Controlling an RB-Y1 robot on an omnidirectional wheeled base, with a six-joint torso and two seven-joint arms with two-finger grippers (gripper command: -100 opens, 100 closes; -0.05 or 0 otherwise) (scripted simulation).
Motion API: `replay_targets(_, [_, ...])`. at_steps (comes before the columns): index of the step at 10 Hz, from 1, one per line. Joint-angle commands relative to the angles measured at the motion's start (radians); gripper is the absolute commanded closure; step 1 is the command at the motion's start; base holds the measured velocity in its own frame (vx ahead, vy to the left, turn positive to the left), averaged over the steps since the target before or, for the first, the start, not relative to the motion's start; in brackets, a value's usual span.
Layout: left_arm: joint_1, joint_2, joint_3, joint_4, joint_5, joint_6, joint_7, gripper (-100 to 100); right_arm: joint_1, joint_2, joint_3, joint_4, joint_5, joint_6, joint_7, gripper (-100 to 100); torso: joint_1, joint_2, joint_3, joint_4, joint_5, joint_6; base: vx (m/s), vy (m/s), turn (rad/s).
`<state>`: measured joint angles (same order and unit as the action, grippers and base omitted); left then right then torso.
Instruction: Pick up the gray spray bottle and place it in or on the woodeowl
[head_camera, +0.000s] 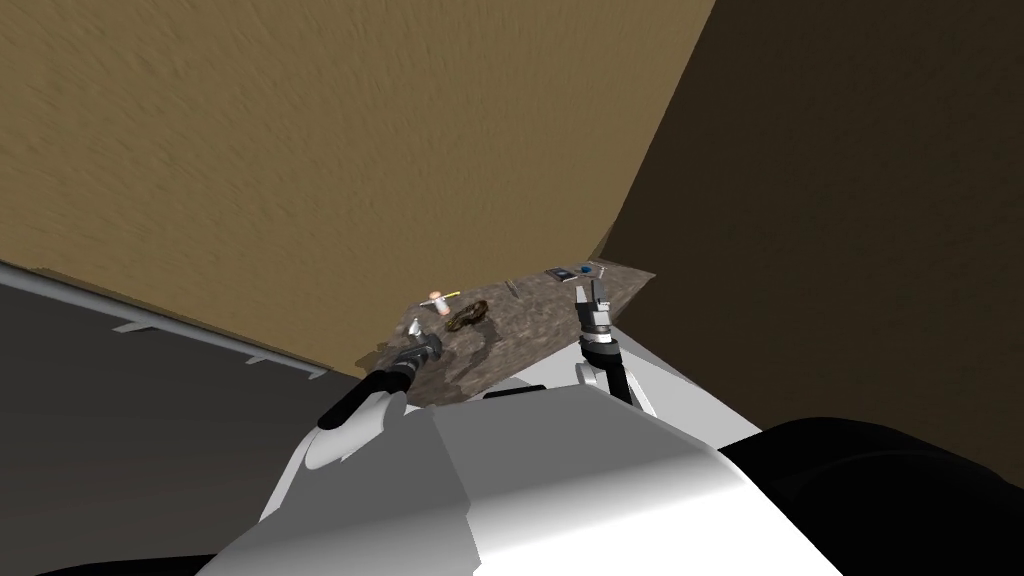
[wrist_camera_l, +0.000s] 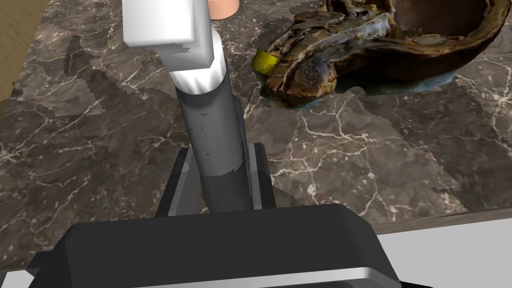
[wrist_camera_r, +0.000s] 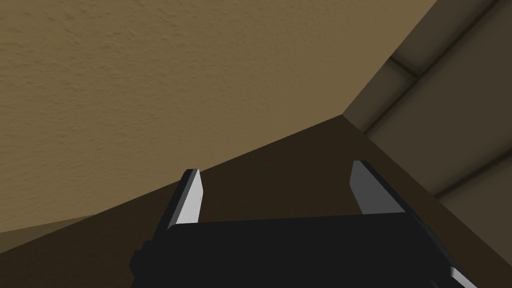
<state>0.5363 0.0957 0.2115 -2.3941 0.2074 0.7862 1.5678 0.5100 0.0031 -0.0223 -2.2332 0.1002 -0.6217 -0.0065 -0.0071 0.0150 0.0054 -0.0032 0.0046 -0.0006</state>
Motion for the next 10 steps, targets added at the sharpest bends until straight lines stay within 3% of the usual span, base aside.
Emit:
replay_targets(1, [-0.013, 0.023, 0.013, 0.013, -0.006, 0.031, 0.033, 100, 0.000, 0.000, 0.000, 0.000, 0.000, 0.000, 0.000, 0, 0.000, 0.000, 0.000, 0.000, 0.000, 0.000, -0.176, -0.098, -0.121])
replay_targets(10, [-0.124, 0.121, 0.146, 0.067, -0.031, 0.187, 0.261, 100, 0.000, 0.000, 0.000, 0.000, 0.000, 0.000, 0.000, 0, -0.001, -0.003, -0.002, -0.003, 0.003, 0.000, -0.121, -0.105, -0.173])
